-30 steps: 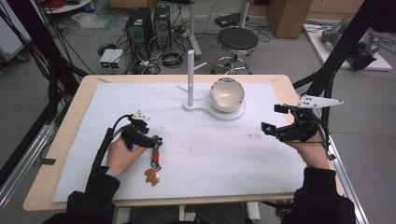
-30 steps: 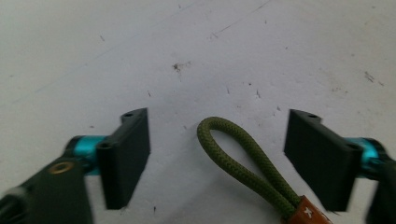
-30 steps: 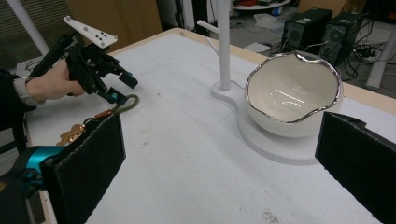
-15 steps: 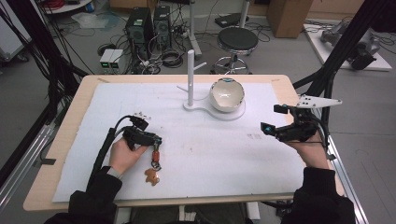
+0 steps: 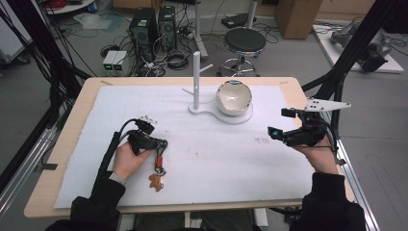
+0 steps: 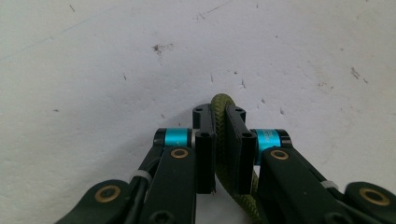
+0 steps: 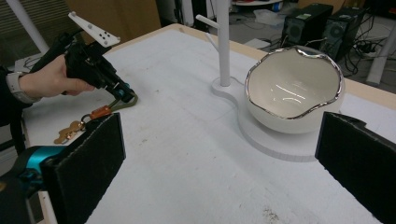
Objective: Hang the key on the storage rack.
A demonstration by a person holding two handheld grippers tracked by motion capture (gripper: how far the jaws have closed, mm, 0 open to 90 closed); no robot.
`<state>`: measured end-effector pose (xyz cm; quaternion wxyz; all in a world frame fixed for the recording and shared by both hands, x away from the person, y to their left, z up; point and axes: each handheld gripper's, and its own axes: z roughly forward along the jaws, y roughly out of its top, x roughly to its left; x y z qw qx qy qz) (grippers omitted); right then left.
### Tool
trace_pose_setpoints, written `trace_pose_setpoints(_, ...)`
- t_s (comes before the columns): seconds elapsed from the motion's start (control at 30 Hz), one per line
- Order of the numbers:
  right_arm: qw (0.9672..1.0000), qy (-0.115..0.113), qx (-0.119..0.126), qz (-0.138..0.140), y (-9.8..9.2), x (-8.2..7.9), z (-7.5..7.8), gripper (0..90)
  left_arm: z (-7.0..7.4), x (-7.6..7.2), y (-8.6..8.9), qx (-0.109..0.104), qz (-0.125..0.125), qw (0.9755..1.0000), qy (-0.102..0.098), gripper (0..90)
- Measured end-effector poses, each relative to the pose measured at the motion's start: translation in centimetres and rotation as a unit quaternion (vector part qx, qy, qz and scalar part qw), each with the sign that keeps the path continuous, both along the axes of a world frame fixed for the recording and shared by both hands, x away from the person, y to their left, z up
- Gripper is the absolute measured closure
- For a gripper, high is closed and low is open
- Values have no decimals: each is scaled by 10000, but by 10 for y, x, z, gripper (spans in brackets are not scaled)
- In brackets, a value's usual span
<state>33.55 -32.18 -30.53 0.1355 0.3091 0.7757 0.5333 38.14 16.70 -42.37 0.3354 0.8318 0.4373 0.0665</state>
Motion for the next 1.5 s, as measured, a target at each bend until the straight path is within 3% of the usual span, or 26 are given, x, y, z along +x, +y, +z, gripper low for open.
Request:
trace_pose_setpoints(0.17,10000,8,-13,9,1,0,0,9,1,-1,-1,4,-10,10000,-42,829)
trace_pose_setpoints(0.27,10000,20,-11,6,1,0,0,9,7,-2,0,-106,-20,9999,-80,830)
trace_pose_setpoints(0.4,10000,-19,-21,-6,1,1,-1,9,24,-6,-2,-357,-44,9987,-352,830)
trace_pose_setpoints(0.73,10000,-3,65,-8,0,1,0,9,75,-13,-11,-719,-233,9927,-937,831)
trace_pose_setpoints(0.9,10000,1,56,-2,0,1,0,9,102,-19,-4,-837,-261,9869,-1352,831)
trace_pose_setpoints(1.0,10000,25,62,2,1,1,0,9,115,-22,-1,-963,-319,9837,-1483,831)
trace_pose_setpoints(1.07,10000,31,45,4,2,1,0,9,120,-22,1,-1059,-337,9821,-1518,831)
trace_pose_setpoints(1.3,10000,8,67,23,2,2,0,9,129,-13,4,-1074,-398,9830,-1432,831)
trace_pose_setpoints(1.5,10000,4,87,38,2,3,0,9,133,6,-11,-1078,-414,9841,-1349,831)
